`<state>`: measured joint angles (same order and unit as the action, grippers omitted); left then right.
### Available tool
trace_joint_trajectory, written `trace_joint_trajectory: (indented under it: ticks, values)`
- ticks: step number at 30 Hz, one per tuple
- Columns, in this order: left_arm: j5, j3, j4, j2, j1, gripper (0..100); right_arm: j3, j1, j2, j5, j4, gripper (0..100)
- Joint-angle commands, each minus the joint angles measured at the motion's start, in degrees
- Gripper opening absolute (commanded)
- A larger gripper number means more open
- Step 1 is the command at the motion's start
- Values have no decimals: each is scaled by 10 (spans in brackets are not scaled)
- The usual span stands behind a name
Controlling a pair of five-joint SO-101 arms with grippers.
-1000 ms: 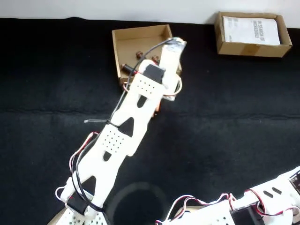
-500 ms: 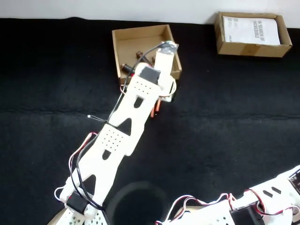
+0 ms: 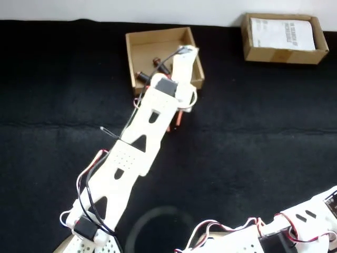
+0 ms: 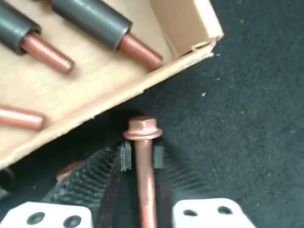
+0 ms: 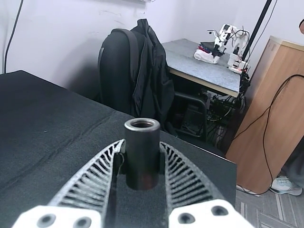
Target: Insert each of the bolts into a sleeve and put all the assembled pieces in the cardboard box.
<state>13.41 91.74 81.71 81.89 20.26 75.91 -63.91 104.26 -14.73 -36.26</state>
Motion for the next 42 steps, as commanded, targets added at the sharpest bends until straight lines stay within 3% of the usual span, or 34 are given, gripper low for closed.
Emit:
trace_joint_trajectory:
  ticks: [1, 11, 19, 30, 42]
  values:
    - [-3, 22, -3, -7, -18, 11, -3, 7, 7, -8, 15, 8]
    - [-3, 22, 94, -104, 5, 9, -2, 42, 7, -7, -4, 8]
    - [-3, 22, 115, -215, 18, 9, -2, 145, 7, -3, -98, 8]
    - [-10, 22, 115, -424, 15, 9, -5, 422, 3, 91, -202, 8]
    - [-215, 21, 189, -671, 15, 9, -3, 793, 2, 49, -200, 8]
